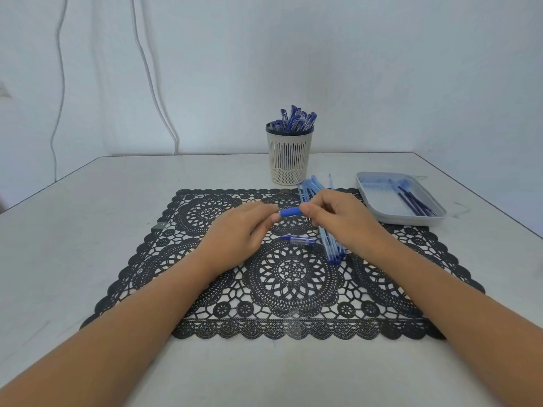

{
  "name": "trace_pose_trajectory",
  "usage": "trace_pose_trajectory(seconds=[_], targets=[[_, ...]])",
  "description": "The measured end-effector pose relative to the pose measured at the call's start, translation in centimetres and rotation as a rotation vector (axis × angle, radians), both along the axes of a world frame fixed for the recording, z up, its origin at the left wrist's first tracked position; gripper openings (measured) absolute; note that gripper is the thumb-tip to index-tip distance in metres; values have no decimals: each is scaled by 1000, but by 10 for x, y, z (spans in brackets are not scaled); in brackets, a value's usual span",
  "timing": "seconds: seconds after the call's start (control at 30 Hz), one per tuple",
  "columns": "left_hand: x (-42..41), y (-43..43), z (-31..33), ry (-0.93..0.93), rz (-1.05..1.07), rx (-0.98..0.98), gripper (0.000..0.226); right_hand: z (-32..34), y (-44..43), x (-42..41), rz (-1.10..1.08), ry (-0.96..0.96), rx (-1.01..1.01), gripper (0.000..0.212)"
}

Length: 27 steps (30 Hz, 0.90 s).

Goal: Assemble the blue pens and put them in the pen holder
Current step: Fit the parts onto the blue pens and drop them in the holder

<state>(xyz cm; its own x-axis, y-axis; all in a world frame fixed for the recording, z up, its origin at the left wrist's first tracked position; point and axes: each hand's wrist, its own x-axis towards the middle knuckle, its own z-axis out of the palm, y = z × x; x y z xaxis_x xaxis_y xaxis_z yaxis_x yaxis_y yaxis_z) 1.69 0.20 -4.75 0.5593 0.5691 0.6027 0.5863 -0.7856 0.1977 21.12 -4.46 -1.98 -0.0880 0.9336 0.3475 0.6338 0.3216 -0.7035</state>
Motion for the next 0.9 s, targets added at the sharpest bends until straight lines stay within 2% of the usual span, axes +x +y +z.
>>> trace_pose_trajectory(seconds=[0.1, 0.23, 0.3, 0.37, 0.4, 0.47, 0.57, 0.6, 0.7, 0.8, 0.9], targets=[[-1, 0, -1, 4, 25, -3, 46, 0, -1, 1, 35, 83, -21, 14], [-2, 0, -1, 7, 28, -16, 48, 1, -2, 2, -17, -22, -60, 39], [-2, 1, -1, 14, 30, -15, 47, 2, -2, 4, 7, -64, -63, 31], [-1, 1, -1, 7, 35, -29, 45, 1, -1, 6, 43, -42, -64, 10], [-1, 1, -1, 0, 35, -32, 45, 1, -1, 7, 56, -16, -72, 7], [-1, 1, -1, -4, 34, -26, 46, -1, -1, 6, 54, 9, -82, 14], [-1, 1, -2, 10, 38, -7, 45, 1, 0, 3, 16, -38, -70, 36], [-2, 1, -2, 12, 40, -7, 46, 0, 0, 4, 13, -60, -60, 33], [-1, 1, -2, -3, 44, -21, 46, -1, 1, 6, 59, -37, -61, 5], [-1, 1, -1, -7, 38, -19, 46, -1, 1, 6, 44, 23, -80, 16], [-1, 2, -2, 10, 39, -16, 47, 2, 1, 5, 2, -46, -60, 27]])
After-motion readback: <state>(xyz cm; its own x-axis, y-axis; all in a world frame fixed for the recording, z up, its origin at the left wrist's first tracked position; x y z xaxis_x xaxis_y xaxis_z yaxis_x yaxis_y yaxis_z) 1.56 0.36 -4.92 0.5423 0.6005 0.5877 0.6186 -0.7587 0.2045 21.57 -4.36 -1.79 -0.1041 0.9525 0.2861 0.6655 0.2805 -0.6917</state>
